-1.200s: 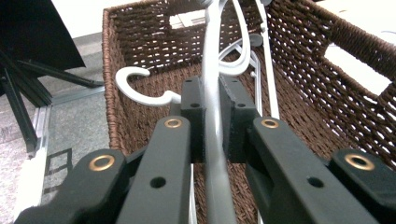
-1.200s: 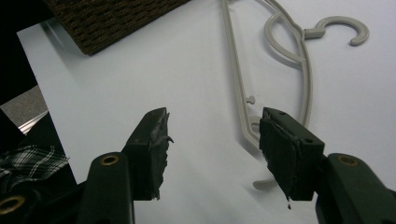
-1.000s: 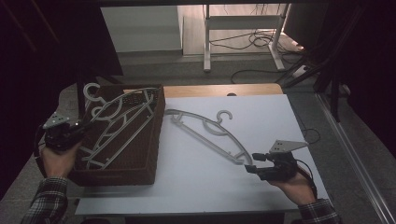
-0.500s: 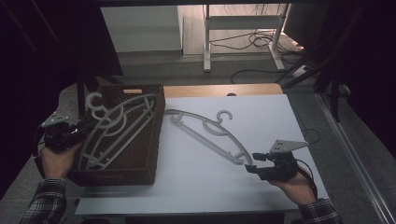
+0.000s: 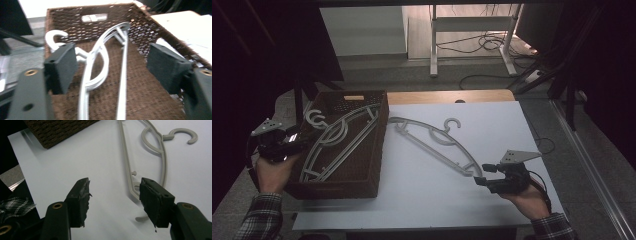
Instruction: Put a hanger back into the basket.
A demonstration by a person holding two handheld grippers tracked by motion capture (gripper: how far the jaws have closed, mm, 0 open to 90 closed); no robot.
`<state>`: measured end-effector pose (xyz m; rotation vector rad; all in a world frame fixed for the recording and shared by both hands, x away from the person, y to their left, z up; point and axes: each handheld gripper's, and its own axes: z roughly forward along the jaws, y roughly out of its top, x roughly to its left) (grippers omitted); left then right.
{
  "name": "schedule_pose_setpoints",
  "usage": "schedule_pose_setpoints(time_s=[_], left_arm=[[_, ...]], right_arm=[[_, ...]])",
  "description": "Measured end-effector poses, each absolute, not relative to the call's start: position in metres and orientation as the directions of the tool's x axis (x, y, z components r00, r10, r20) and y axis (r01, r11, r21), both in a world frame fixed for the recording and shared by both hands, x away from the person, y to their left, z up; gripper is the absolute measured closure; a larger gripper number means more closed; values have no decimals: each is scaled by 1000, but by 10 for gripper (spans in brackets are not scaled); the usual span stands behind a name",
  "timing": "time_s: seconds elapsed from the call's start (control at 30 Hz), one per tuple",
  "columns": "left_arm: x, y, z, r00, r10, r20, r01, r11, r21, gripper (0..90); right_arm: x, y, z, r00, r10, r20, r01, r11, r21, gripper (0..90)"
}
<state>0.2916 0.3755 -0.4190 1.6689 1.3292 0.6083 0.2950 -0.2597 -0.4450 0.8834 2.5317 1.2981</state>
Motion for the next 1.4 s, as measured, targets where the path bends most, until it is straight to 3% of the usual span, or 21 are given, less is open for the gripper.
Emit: schedule_pose_setpoints(time_s=[0.23,0.47,0.93,1.4], left_arm=[[281,347,-407,381,908,-173,479,-33,877,92],[265,313,-400,445,878,-176,469,-60,881,29],[230,246,-424,560,812,-166,457,-135,879,19],[209,221,-434,617,774,-143,416,-167,894,14]], right_arm=[[295,-261,-445,-809,577,118,433,448,782,402],[293,-261,-446,-809,577,113,431,450,782,394],[290,-262,-450,-796,599,89,429,454,781,335],[302,-258,-452,-756,639,141,487,406,773,361]])
